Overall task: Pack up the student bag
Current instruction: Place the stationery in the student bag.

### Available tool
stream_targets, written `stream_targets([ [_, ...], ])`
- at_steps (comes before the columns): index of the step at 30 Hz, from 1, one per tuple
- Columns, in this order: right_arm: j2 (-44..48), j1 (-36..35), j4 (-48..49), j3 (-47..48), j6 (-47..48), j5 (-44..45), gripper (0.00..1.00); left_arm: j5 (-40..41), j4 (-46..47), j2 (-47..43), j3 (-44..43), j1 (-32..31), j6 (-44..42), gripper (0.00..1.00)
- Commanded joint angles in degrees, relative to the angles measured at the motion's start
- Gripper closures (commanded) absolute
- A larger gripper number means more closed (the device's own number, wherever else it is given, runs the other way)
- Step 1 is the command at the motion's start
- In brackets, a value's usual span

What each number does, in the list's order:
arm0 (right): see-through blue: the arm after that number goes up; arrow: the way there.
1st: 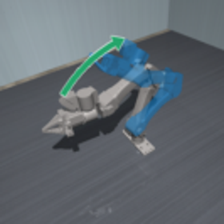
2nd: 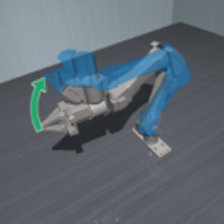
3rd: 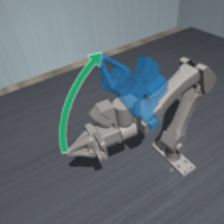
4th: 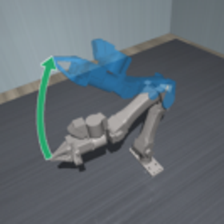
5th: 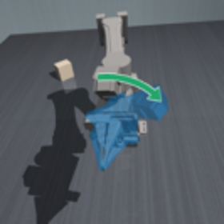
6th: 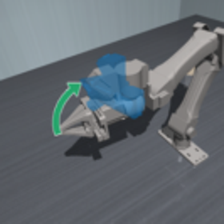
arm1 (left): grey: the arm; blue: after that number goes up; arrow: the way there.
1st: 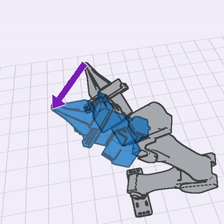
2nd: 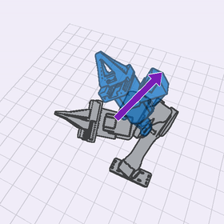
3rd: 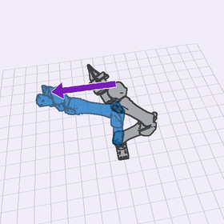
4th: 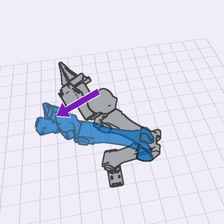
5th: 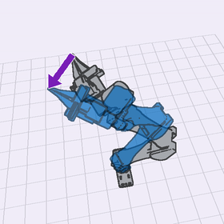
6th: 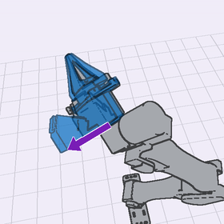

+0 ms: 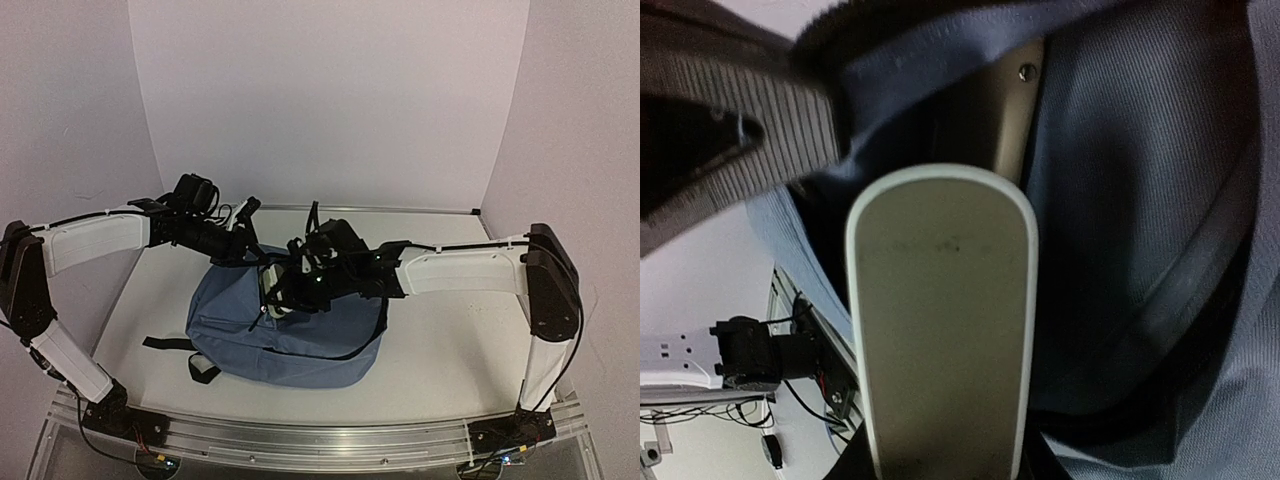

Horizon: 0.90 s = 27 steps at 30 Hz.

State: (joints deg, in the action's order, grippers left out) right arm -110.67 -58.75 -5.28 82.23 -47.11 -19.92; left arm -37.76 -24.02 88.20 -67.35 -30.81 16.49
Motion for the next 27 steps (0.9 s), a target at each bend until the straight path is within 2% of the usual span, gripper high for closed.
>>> stream_targets([
  [1,-2.8,0.8,3.3,3.8,-4.0,1.6,0.87,-1.1,2.6,-2.9,-1.9,0.1,-0.2,1.00],
  [8,-6.4,2.1,2.9,6.8,-6.4,2.0,0.87,-1.7,3.0,-3.2,-1.7,0.1,0.1,1.00],
  [16,-9.6,2.1,4.0,11.0,-1.3,7.4,0.86,-1.7,3.1,-3.1,-1.6,0.0,0.2,1.00],
  [18,-9.4,2.1,4.1,11.2,-0.7,8.8,0.82,-1.8,3.1,-3.0,-1.6,0.0,0.3,1.00],
  [24,-5.0,2.1,3.4,7.4,-0.5,12.6,0.53,-1.8,3.0,-2.9,-1.6,0.0,0.1,1.00],
  [27,-2.9,2.1,1.3,5.4,-0.3,14.4,0.45,-1.3,2.8,-3.0,-1.7,0.0,-0.1,1.00],
])
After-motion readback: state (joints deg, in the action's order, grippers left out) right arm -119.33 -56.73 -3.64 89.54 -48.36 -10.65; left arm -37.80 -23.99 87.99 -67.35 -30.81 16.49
